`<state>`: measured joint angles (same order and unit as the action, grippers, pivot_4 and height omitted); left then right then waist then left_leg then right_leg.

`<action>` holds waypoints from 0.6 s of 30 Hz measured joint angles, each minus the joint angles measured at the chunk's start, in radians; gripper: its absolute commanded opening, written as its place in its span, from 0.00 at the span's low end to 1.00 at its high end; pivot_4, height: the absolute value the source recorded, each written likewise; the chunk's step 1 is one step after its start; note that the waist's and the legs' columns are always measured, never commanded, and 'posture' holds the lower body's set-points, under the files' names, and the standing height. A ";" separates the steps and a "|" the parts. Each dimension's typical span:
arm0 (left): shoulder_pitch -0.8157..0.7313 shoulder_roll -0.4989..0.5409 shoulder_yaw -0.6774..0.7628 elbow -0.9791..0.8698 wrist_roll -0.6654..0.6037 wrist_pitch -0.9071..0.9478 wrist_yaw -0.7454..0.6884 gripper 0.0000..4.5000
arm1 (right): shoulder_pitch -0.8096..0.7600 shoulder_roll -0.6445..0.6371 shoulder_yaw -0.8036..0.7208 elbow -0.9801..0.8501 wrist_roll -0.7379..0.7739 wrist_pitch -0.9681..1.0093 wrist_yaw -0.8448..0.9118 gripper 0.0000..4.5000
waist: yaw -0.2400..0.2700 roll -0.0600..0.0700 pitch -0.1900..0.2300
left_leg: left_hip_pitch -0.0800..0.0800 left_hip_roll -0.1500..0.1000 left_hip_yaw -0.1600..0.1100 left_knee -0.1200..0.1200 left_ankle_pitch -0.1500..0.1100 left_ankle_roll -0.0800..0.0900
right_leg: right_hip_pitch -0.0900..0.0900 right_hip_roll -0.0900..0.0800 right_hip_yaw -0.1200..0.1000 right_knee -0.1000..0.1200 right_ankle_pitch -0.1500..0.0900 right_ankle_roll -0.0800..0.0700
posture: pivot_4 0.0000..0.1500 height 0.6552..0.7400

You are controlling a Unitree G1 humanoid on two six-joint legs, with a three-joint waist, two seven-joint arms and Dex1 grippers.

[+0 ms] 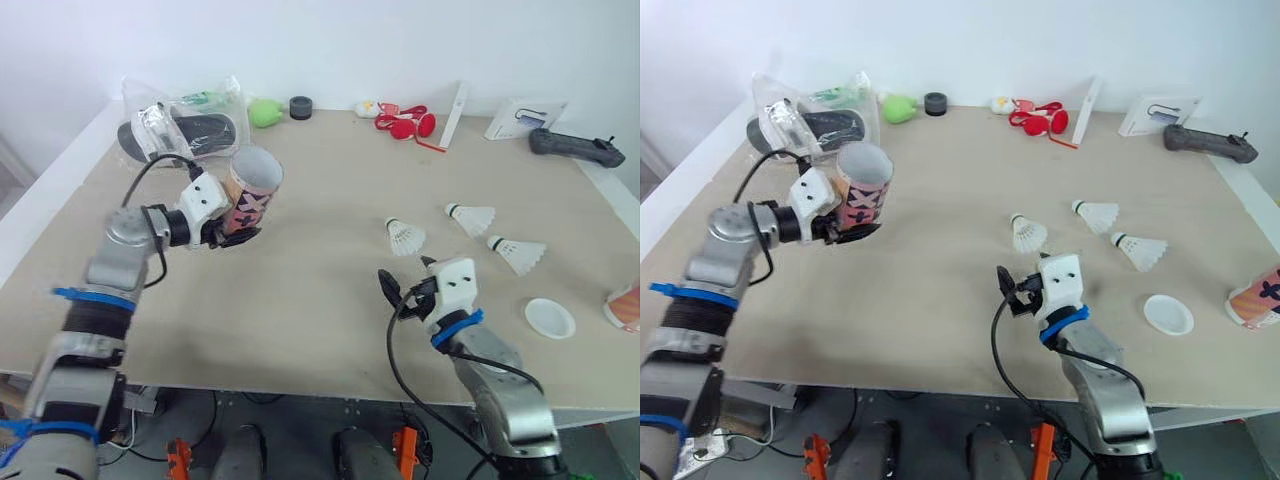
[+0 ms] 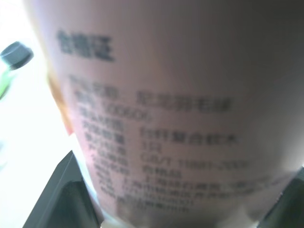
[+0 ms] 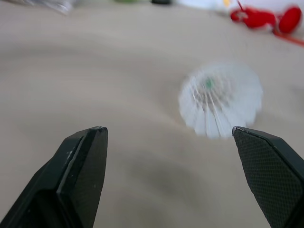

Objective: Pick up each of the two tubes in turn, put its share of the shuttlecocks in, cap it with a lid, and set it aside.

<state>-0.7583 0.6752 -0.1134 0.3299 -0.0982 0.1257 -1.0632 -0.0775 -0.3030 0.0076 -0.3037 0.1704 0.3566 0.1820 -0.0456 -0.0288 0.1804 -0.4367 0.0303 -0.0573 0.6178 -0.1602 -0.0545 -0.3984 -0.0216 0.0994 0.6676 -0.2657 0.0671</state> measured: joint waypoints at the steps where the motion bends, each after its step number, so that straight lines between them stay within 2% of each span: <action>1: 0.001 0.027 -0.020 -0.043 0.002 0.044 -0.038 0.65 | -0.024 0.018 0.003 0.037 -0.015 -0.013 -0.012 1.00 | -0.002 0.000 0.000 | 0.000 0.000 0.000 0.000 0.001 0.001 | 0.000 0.000 0.000 0.000 0.000 0.001 | 1.00 1.00; 8: 0.047 0.108 -0.116 -0.243 0.027 0.227 -0.149 0.65 | -0.191 0.109 0.014 0.261 -0.058 -0.108 -0.040 1.00 | -0.004 0.001 0.000 | 0.000 0.002 0.000 0.000 0.002 0.003 | -0.001 0.002 0.000 0.001 0.002 0.001 | 1.00 1.00; 18: 0.066 0.118 -0.129 -0.278 0.049 0.273 -0.140 0.65 | -0.459 0.188 -0.050 0.677 -0.047 -0.249 -0.047 1.00 | -0.008 0.001 0.001 | -0.001 0.002 0.000 -0.001 0.002 0.003 | -0.003 0.003 0.000 0.002 0.005 -0.005 | 1.00 1.00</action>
<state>-0.6919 0.7929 -0.2422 0.0518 -0.0487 0.3988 -1.2037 -0.5367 -0.1153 -0.0425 0.3730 0.1231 0.1079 0.1348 -0.0532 -0.0279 0.1810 -0.4378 0.0324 -0.0575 0.6169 -0.1578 -0.0512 -0.4013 -0.0188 0.0997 0.6693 -0.2612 0.0621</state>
